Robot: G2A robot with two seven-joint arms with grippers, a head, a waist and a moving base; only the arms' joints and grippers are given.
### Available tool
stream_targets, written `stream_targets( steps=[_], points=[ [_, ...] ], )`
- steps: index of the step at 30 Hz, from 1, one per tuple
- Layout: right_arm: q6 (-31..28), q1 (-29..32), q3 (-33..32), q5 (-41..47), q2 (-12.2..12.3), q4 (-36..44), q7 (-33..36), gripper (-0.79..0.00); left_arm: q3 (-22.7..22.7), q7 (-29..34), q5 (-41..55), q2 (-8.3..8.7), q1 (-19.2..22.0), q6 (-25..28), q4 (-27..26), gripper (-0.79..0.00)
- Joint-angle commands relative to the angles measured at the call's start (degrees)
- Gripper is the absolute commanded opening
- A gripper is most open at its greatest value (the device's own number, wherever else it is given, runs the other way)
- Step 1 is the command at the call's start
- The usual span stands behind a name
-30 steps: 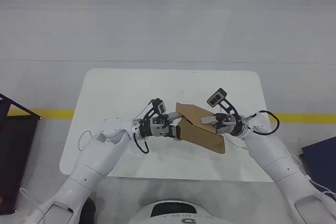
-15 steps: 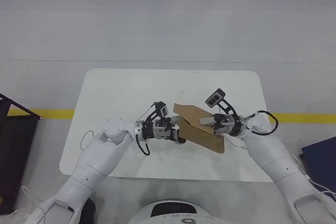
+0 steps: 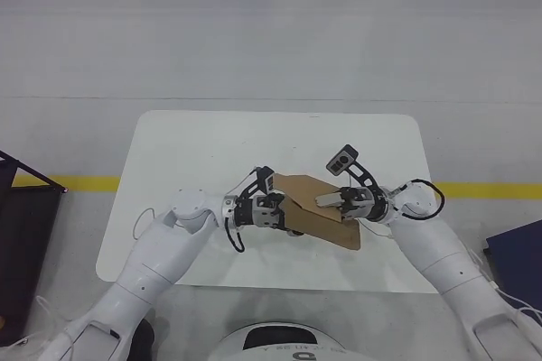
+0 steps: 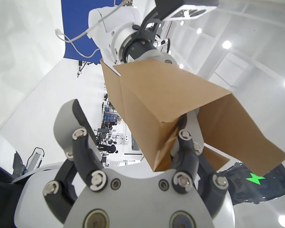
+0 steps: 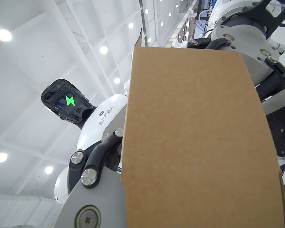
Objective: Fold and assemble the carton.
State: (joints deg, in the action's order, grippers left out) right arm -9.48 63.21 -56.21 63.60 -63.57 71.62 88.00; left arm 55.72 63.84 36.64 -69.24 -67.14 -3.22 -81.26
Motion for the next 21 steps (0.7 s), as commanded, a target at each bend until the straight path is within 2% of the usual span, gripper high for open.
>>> stream_targets(
  steps=[1, 9, 17, 21],
  points=[
    [0.02, -0.01, 0.04, -0.16, 0.03, 0.13, 0.0, -0.785, -0.14, -0.01, 0.1, -0.02, 0.1, -0.12, 0.07, -0.175],
    [0.05, 0.32, -0.52, 0.07, 0.35, 0.26, 0.0, -0.785, 2.15, 1.02, 3.72, 0.31, -1.16, 1.76, -1.2, -0.145],
    [0.08, 0.75, -1.17, 0.45, 0.75, 0.36, 0.0, -0.785, 9.72, 1.85, 4.86, 2.2, -6.5, 3.03, -5.38, -0.154],
    [0.23, 0.54, -0.89, 0.58, 0.73, 0.31, 0.0, -0.785, 11.91, 3.23, 5.08, 2.86, -9.13, 3.41, -9.27, -0.169]
  ],
)
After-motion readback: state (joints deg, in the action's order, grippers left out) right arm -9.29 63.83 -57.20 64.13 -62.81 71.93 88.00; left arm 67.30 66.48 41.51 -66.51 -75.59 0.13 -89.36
